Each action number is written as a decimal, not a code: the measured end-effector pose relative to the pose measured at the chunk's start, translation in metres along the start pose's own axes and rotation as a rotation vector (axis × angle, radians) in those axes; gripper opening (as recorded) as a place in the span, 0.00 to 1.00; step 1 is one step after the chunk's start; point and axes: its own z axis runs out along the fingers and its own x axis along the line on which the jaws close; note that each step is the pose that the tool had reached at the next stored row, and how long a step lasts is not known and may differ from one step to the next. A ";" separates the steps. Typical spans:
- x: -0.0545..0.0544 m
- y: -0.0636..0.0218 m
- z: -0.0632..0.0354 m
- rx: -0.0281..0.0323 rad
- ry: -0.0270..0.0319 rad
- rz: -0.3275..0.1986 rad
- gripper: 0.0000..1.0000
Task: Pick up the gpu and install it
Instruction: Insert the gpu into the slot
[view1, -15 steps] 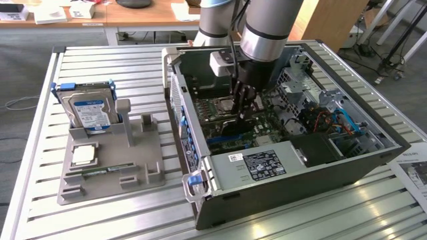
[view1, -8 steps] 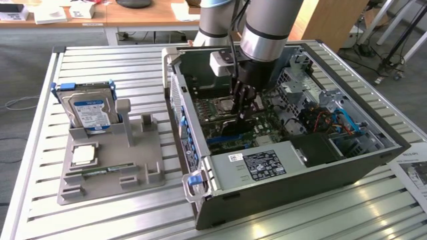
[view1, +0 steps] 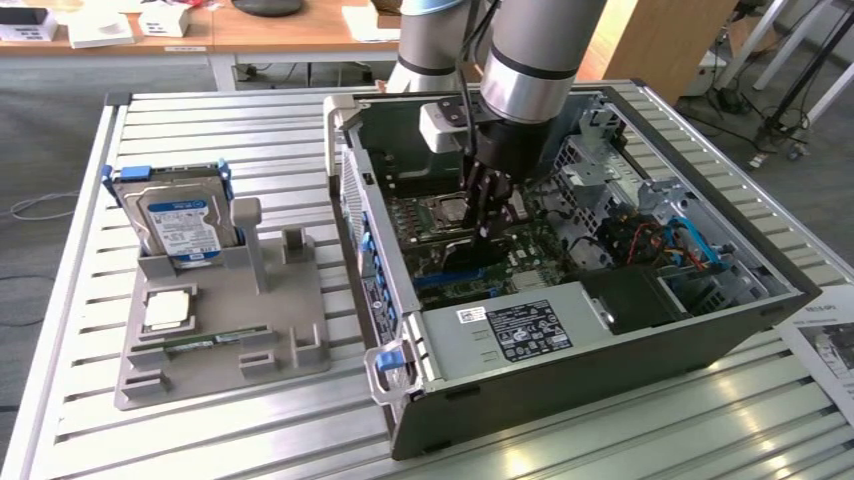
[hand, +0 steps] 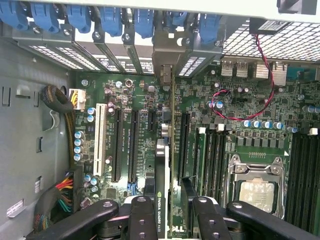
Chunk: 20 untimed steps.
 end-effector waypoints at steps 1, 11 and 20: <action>0.000 0.0000 0.0000 0.0000 0.0000 0.000 0.35; 0.000 0.0000 0.0006 0.0000 0.0002 0.000 0.42; 0.000 0.0019 0.0130 -0.0028 0.0053 0.000 0.42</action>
